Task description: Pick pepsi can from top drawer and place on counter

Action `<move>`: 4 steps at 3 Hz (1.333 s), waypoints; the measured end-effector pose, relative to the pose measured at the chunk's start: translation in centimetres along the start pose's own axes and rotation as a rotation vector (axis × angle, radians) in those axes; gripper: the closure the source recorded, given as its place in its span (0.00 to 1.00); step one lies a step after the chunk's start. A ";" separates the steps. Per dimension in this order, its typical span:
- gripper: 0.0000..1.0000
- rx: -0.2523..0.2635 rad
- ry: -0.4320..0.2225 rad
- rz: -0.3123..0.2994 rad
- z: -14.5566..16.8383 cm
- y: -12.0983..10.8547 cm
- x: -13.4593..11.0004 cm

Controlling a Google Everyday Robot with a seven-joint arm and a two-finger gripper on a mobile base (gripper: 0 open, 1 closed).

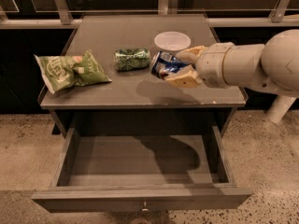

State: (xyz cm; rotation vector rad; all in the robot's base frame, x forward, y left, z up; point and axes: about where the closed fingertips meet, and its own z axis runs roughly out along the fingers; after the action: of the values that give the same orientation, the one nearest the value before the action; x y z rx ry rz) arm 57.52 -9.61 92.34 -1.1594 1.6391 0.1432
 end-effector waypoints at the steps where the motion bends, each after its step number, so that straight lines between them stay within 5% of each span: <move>1: 1.00 0.016 -0.002 0.034 1.6 -1.5 1.8; 2: 1.00 -0.011 0.032 0.059 3.8 -1.8 3.8; 4: 0.58 -0.014 0.033 0.059 4.0 -1.7 3.8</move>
Offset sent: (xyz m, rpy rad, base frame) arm 0.0629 -0.0117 -0.0699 0.0041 0.1270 -0.0369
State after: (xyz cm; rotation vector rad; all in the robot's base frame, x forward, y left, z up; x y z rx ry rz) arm 61.63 -10.39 88.41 -1.1300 1.7050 0.1740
